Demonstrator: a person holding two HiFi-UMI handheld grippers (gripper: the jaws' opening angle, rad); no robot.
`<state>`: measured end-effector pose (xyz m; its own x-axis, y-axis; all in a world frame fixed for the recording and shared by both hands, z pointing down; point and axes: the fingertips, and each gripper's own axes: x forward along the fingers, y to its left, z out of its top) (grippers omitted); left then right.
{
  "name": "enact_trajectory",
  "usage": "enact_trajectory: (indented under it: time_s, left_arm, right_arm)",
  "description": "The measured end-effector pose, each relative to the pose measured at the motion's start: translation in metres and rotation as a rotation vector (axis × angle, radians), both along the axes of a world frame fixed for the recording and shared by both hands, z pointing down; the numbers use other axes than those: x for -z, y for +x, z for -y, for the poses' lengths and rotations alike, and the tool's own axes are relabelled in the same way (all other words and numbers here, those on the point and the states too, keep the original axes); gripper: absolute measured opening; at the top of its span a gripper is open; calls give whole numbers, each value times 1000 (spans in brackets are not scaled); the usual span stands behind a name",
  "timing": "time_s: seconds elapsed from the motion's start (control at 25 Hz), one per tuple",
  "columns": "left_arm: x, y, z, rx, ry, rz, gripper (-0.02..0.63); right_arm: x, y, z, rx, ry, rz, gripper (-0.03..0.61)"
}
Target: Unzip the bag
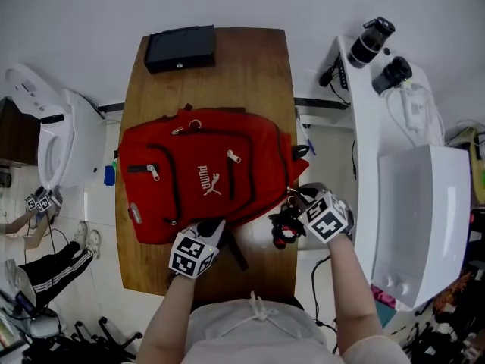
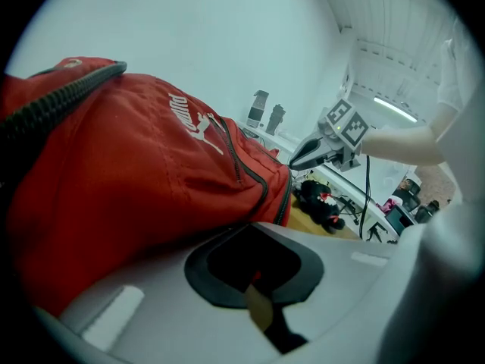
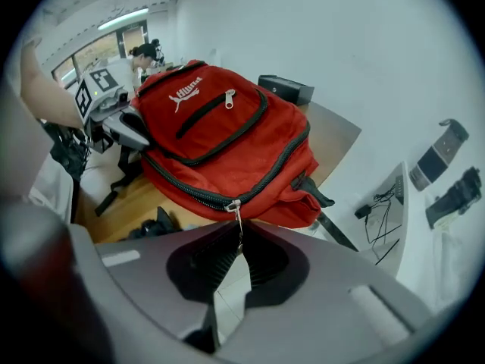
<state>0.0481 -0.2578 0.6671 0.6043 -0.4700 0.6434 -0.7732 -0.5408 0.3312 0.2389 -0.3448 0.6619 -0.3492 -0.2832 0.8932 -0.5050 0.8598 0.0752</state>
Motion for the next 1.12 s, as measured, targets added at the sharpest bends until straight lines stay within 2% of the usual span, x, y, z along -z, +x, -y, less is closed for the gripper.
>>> enact_trajectory:
  time_s: [0.08, 0.16, 0.2, 0.24, 0.32, 0.48, 0.72, 0.88, 1.0, 1.12]
  left_arm:
    - [0, 1, -1, -7, 10, 7, 6]
    - [1, 2, -3, -11, 17, 13, 6]
    - [2, 2, -3, -12, 21, 15, 6]
    - [3, 2, -4, -13, 25, 16, 6]
    - [7, 4, -5, -17, 38, 19, 6]
    - [27, 15, -6, -30, 87, 14, 6]
    - [92, 38, 2, -35, 243, -21, 6]
    - [157, 39, -4, -9, 414, -59, 6]
    - [199, 26, -23, -8, 529, -74, 6]
    - [215, -3, -46, 54, 558, -105, 6]
  right_arm:
    - [5, 0, 2, -18, 46, 27, 29]
    - [13, 2, 4, -51, 111, 51, 66]
    - [17, 3, 3, -81, 117, 85, 130]
    - [22, 3, 0, -119, 111, 131, 155]
    - [35, 4, -4, -197, 109, 224, 134]
    - [64, 3, -14, -293, 154, 336, 9]
    - [112, -18, -33, -389, 270, 498, 8]
    - [156, -32, -54, -426, 354, 615, 8]
    - [176, -39, -72, -432, 353, 700, 8]
    - [182, -42, -90, -438, 337, 744, 8]
